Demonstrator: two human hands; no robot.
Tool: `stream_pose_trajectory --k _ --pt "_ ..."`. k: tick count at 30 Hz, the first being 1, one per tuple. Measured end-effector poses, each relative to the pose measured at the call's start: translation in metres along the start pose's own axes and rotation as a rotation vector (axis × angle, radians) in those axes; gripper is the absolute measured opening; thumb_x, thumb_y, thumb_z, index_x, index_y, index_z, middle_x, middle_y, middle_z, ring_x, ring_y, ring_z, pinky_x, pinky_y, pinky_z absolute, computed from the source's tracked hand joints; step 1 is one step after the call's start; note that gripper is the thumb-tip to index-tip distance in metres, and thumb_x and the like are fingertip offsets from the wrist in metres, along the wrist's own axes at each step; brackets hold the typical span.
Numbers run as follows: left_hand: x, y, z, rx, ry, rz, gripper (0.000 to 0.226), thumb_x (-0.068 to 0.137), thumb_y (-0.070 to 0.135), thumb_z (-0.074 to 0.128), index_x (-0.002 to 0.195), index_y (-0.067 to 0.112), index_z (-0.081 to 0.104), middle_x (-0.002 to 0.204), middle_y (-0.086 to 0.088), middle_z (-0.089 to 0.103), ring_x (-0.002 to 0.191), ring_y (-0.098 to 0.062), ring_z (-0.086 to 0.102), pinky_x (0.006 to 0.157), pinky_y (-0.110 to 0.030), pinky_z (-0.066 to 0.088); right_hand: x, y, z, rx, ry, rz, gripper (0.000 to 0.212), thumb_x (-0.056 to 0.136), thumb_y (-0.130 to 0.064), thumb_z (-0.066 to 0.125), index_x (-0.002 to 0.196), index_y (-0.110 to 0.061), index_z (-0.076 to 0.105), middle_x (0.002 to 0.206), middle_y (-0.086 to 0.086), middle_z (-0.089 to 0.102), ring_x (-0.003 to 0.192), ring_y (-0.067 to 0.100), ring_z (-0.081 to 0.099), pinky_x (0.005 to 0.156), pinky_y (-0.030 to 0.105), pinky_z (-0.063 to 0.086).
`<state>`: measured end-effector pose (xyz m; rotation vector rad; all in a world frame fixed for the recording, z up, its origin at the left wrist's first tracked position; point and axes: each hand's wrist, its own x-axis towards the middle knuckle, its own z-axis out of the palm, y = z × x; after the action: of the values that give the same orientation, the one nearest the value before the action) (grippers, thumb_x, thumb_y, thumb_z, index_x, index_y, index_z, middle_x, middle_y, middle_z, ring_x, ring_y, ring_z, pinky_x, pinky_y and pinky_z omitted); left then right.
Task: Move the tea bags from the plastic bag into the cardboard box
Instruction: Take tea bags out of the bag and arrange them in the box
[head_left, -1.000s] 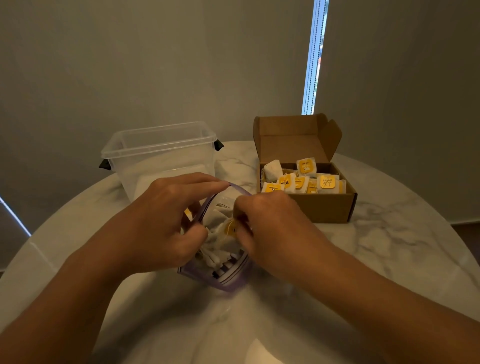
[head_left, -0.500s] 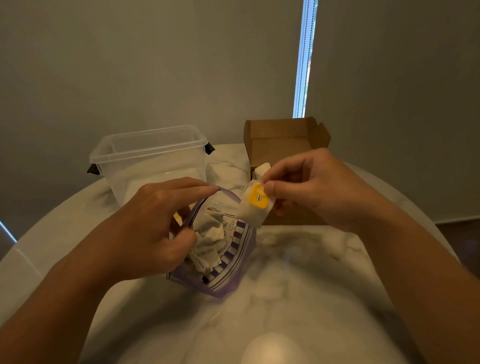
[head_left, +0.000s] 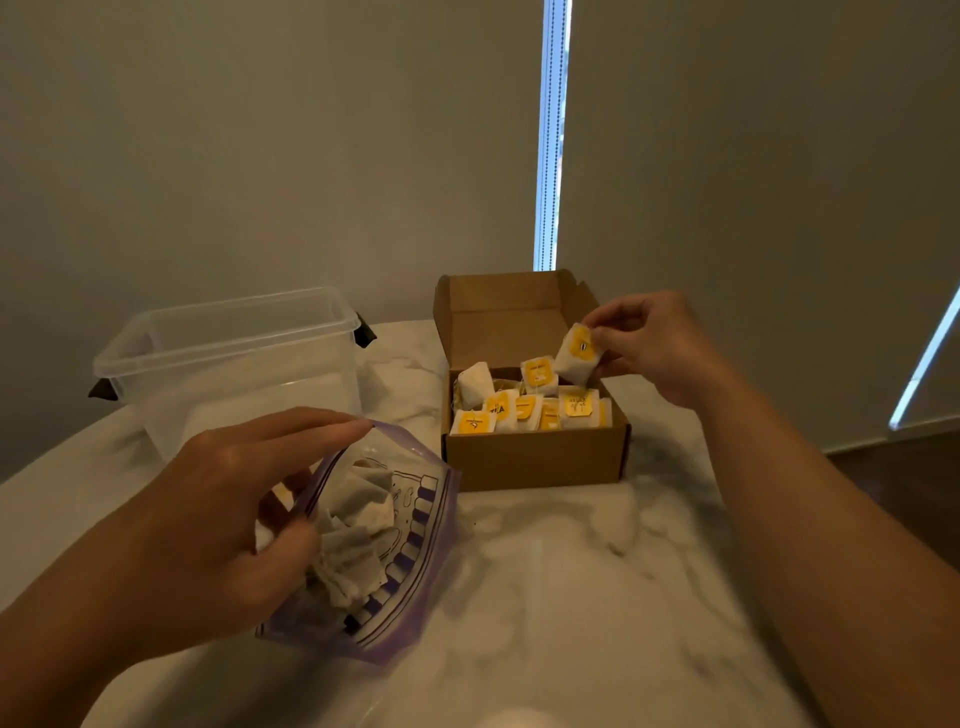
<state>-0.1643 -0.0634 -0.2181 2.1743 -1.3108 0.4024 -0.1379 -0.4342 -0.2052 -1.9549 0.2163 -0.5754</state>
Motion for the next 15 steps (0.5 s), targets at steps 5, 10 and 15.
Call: stream_pose_trajectory --k 5,10,15 --pt "0.002 0.002 0.001 0.003 -0.020 0.041 0.063 0.074 0.027 0.043 0.134 0.045 0.050 0.125 0.024 0.056 0.087 0.002 0.062 0.052 -0.012 0.051 -0.011 -0.001 0.002 -0.159 -0.147 -0.081 0.015 0.089 -0.003 0.065 0.100 -0.011 0.073 0.096 0.003 0.070 0.081 0.017 0.071 0.061 0.026 0.060" --pt "0.003 0.001 0.001 -0.004 -0.017 0.036 0.066 0.074 0.030 0.044 0.135 0.053 0.045 0.126 0.028 0.054 0.088 0.003 0.062 0.052 -0.014 0.052 -0.017 -0.002 0.009 -0.363 -0.264 -0.151 0.017 0.088 -0.008 0.069 0.098 -0.020 0.075 0.100 -0.009 0.066 0.086 0.010 0.067 0.066 0.021 0.058" --pt "0.003 -0.001 0.002 0.006 -0.016 0.030 0.065 0.074 0.031 0.045 0.136 0.052 0.044 0.125 0.026 0.056 0.088 -0.001 0.063 0.051 -0.015 0.053 -0.013 0.000 0.010 -0.471 -0.120 -0.268 0.020 0.083 -0.012 0.074 0.101 -0.022 0.074 0.094 -0.010 0.069 0.083 0.000 0.062 0.071 0.013 0.049"
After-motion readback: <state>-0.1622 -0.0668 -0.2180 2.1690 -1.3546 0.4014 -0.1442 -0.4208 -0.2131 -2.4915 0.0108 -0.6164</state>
